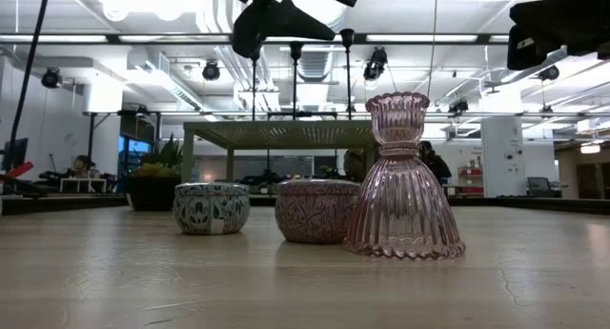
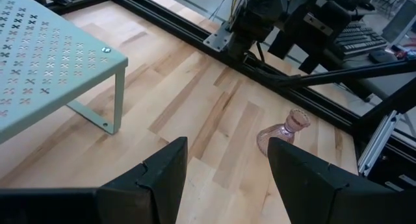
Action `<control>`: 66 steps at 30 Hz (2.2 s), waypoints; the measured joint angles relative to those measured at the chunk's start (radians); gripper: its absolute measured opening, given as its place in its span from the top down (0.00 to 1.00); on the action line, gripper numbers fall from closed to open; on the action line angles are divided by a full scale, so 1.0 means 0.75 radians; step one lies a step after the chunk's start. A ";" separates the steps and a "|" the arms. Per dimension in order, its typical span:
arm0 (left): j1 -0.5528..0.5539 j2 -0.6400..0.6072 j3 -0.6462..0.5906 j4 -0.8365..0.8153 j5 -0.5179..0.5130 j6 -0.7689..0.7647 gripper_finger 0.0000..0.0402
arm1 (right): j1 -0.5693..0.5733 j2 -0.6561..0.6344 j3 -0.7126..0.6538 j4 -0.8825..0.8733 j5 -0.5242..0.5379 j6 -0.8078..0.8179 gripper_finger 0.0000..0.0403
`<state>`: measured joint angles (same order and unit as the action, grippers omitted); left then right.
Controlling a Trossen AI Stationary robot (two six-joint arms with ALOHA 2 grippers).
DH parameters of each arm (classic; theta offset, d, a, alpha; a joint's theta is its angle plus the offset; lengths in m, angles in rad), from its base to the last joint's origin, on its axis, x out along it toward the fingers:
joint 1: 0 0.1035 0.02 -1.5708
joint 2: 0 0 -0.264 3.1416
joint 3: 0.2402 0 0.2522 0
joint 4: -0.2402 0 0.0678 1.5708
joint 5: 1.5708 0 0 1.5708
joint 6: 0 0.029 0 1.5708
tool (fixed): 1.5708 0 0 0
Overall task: Pick & Place candle stick holders
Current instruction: Put the middle transparent pink candle holder on the shelf aligned with the black candle holder
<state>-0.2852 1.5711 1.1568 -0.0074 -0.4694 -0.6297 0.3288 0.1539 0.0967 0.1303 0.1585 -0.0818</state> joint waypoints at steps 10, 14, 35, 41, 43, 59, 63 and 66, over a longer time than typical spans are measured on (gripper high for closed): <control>-0.001 0.000 0.000 0.000 -0.004 -0.008 0.46 | 0.000 0.000 0.000 0.000 -0.001 0.001 0.98; -0.001 0.000 0.000 0.000 -0.004 -0.029 0.46 | 0.000 0.000 0.000 0.000 -0.001 0.001 0.98; -0.024 0.180 0.000 0.232 0.094 0.093 0.46 | 0.000 0.000 0.000 0.000 0.000 0.000 0.98; -0.029 0.277 0.001 0.352 0.127 0.155 0.46 | 0.000 0.000 0.000 -0.001 -0.001 0.001 0.98; -0.031 0.307 0.001 0.375 0.153 0.171 0.46 | 0.000 -0.001 0.000 -0.001 0.000 0.003 0.98; -0.096 0.341 0.001 0.363 0.279 0.221 0.46 | 0.000 0.000 0.000 -0.001 0.000 0.002 0.98; -0.122 0.324 0.001 0.311 0.351 0.249 0.46 | 0.000 0.000 0.000 -0.001 0.000 0.001 0.98; -0.133 0.302 0.001 0.236 0.365 0.233 0.46 | 0.000 0.000 0.000 -0.001 0.000 0.001 0.98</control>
<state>-0.3849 1.7977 1.1572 0.1695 -0.1959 -0.4547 0.3289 0.1539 0.0967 0.1299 0.1583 -0.0813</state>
